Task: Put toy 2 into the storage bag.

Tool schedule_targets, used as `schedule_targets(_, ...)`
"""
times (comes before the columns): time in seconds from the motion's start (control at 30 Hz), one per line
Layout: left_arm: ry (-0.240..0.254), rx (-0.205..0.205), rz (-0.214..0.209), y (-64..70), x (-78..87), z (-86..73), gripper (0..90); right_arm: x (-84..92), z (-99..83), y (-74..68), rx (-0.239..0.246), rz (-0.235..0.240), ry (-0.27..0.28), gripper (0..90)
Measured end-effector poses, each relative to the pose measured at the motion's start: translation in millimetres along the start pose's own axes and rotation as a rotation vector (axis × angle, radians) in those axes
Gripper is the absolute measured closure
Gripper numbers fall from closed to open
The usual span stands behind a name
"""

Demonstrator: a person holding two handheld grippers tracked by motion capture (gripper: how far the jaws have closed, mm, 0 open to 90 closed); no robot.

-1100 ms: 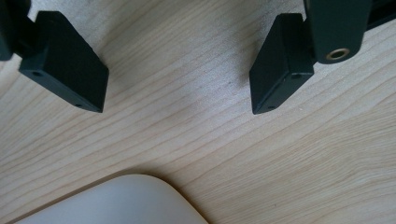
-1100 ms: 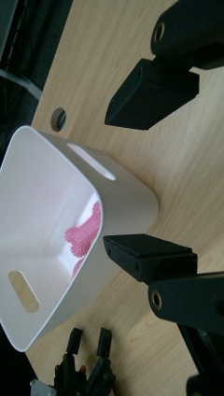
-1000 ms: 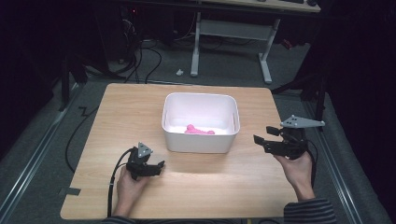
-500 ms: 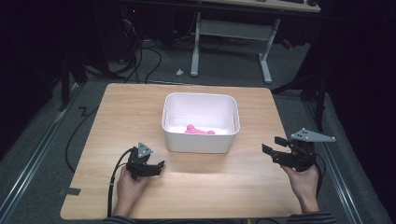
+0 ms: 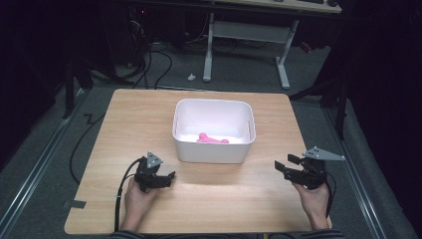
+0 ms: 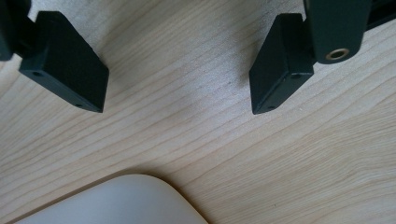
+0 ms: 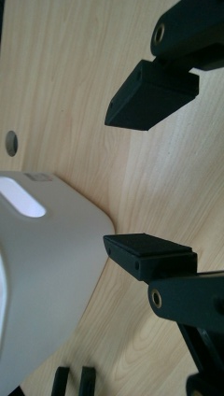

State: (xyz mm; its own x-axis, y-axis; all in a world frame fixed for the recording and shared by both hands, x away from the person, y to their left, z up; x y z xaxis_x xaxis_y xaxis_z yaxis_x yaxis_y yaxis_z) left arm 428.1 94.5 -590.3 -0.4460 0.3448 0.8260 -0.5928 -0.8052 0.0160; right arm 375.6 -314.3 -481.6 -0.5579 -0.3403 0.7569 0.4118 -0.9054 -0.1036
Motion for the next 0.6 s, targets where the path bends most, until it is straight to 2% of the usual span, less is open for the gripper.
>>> schedule_targets(0.37,0.0,0.0,0.0,-0.1,0.0,0.0,20.1,-33.4,-18.1,3.7,-0.051,0.014,-0.044,36.9)
schedule_targets(0.6,0.0,0.0,0.0,-0.1,0.0,0.0,20.1,-53.1,-25.7,5.1,-0.052,0.004,-0.065,37.0)
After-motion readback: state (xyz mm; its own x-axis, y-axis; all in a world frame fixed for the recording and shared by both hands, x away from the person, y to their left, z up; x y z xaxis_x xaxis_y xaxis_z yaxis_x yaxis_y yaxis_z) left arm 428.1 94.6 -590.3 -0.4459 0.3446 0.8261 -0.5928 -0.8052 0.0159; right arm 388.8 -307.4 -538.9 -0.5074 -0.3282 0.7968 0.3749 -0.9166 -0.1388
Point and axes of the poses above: each handheld gripper's, and its own axes: x roughly backward along the jaws, z roughly out of its top, y roughly to its right, the point moved 8 cm from there along -x, roughly forward along the jaws, and after that the axes turned 13 degrees about -y, right-handed, at the moved point
